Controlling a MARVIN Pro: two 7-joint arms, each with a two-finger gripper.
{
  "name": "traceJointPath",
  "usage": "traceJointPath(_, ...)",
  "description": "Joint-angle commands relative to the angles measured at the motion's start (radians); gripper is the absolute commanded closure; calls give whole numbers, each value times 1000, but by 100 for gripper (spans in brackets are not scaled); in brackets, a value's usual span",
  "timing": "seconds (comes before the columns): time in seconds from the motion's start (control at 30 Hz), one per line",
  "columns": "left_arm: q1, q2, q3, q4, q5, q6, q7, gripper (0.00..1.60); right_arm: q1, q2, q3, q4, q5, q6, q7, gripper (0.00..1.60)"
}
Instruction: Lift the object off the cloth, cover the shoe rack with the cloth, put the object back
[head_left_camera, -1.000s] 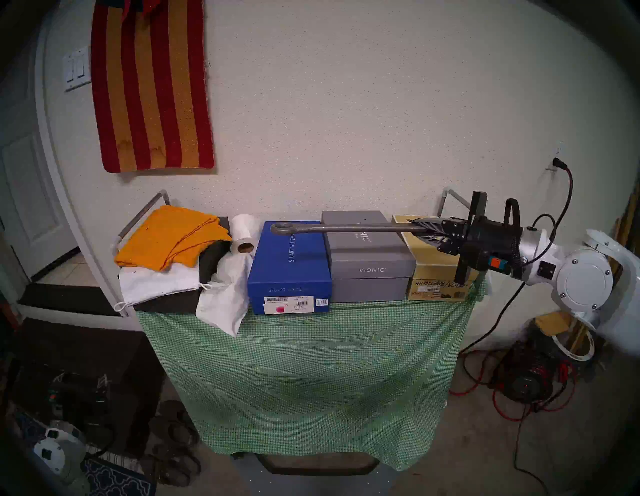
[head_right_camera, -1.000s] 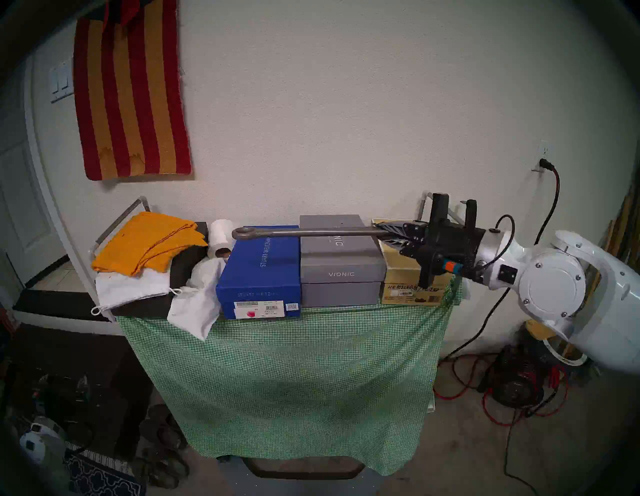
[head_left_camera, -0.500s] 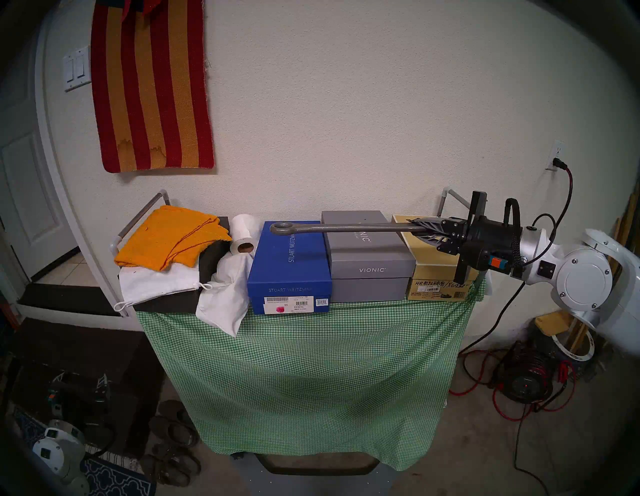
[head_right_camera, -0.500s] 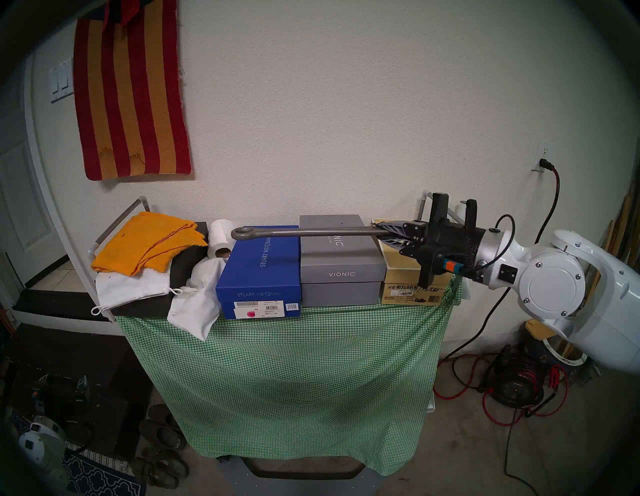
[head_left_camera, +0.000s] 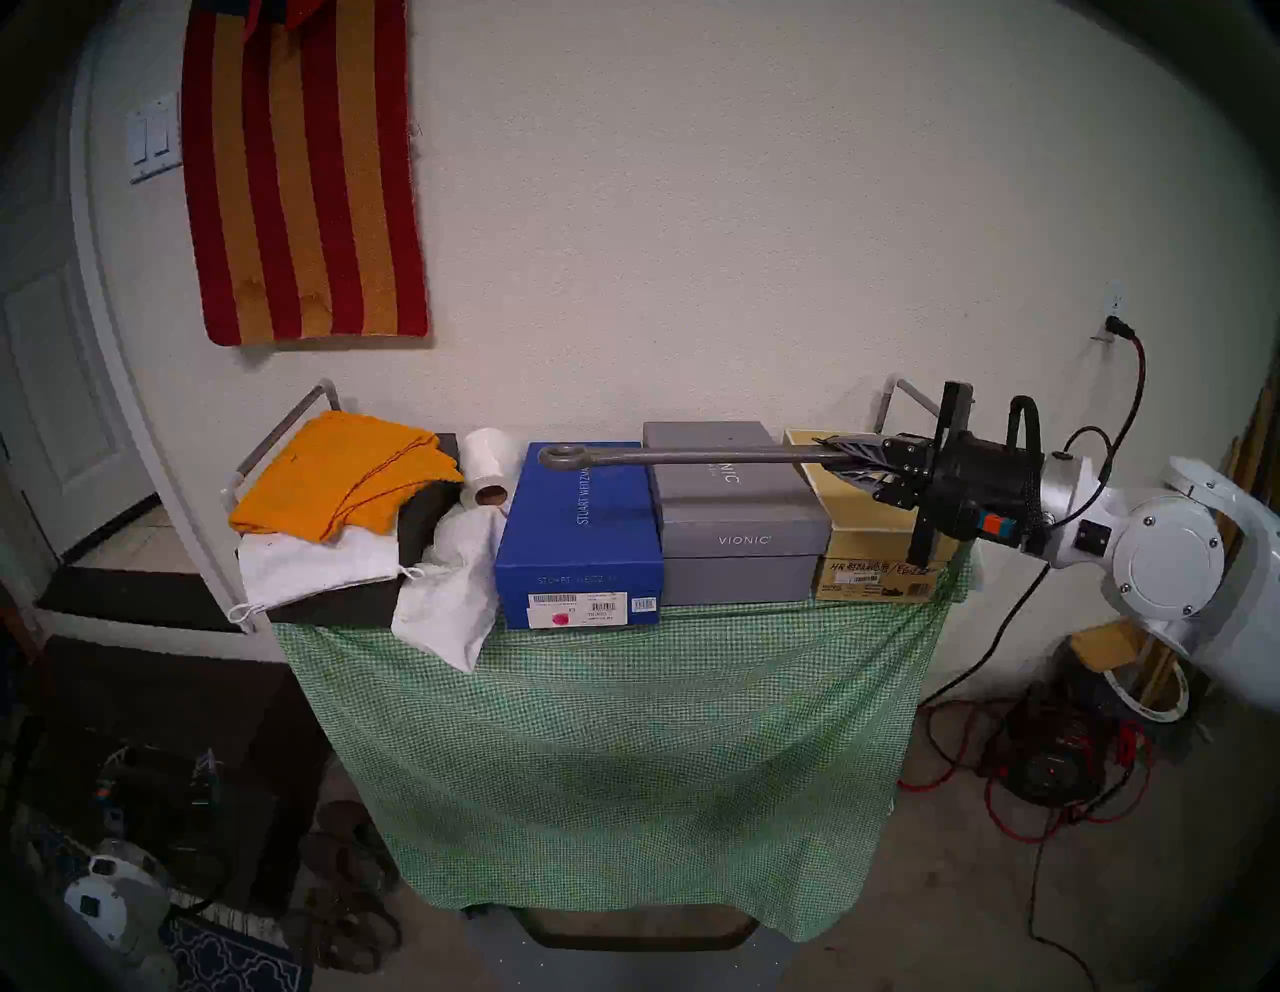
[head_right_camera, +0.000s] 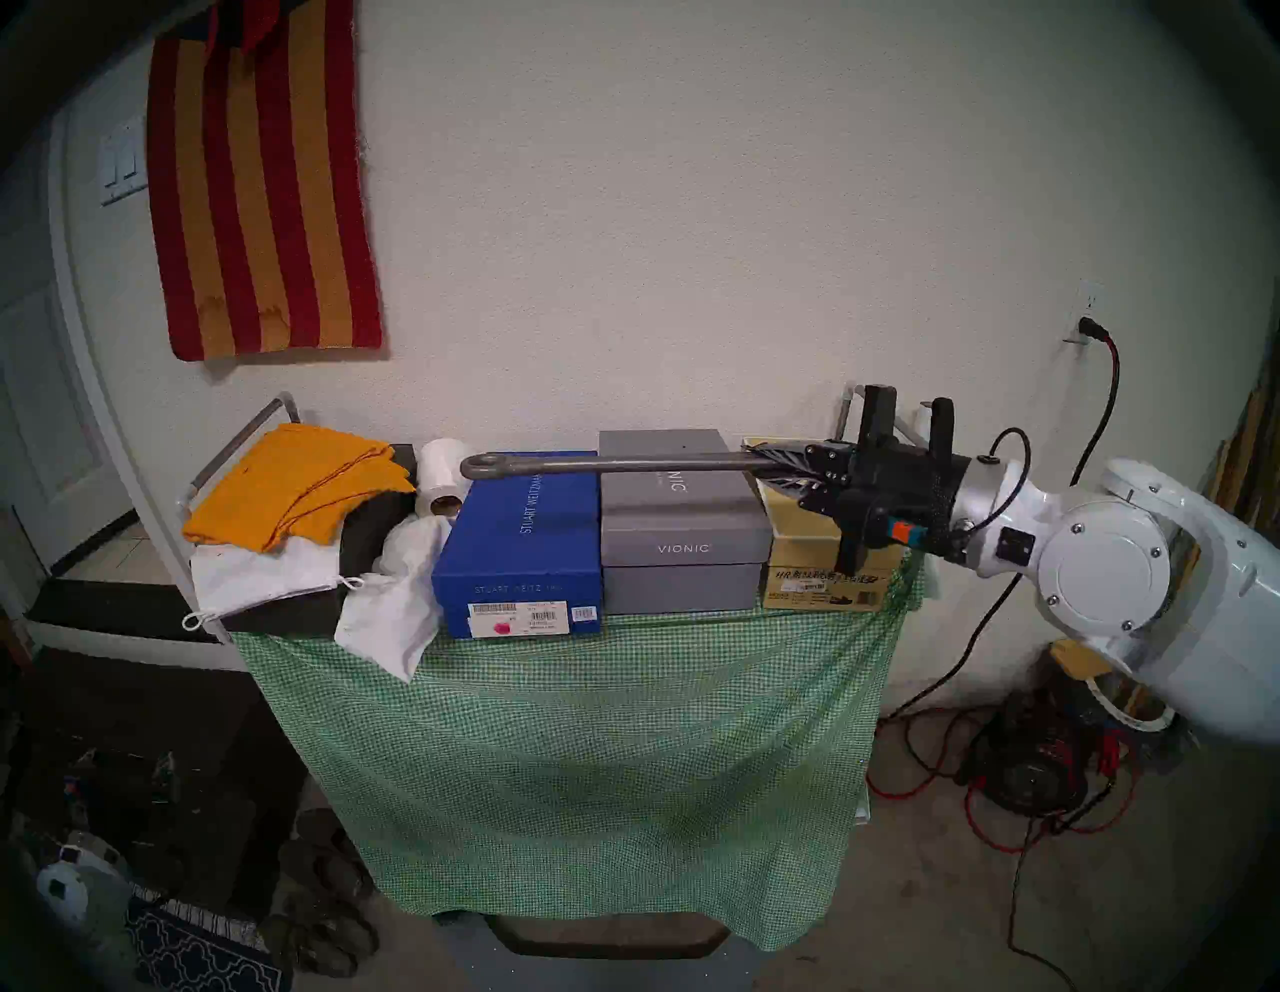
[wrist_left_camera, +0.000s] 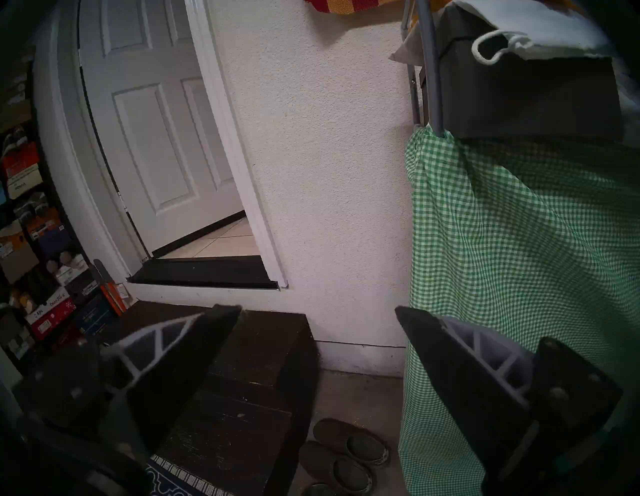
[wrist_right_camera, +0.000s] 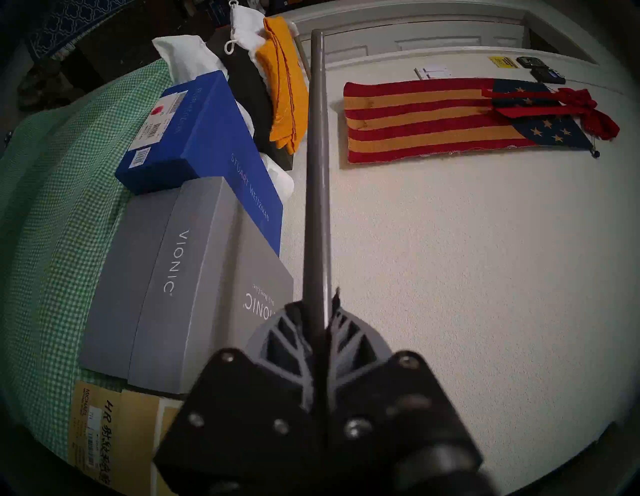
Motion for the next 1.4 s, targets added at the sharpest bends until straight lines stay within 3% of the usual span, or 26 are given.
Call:
traceJointPath(0.0, 9, -8, -7, -4, -3, 0, -5, 0, 27, -3, -9, -1, 3, -1, -4, 160)
traceJointPath(0.9, 9, -32, -24, -11, -4, 26, -34, 0, 88, -37, -79, 22, 1, -18, 1, 160)
traceJointPath(1.37, 9, -44, -32, -14, -4, 39, -50, 0, 122, -148, -154, 50, 6, -52, -40, 160)
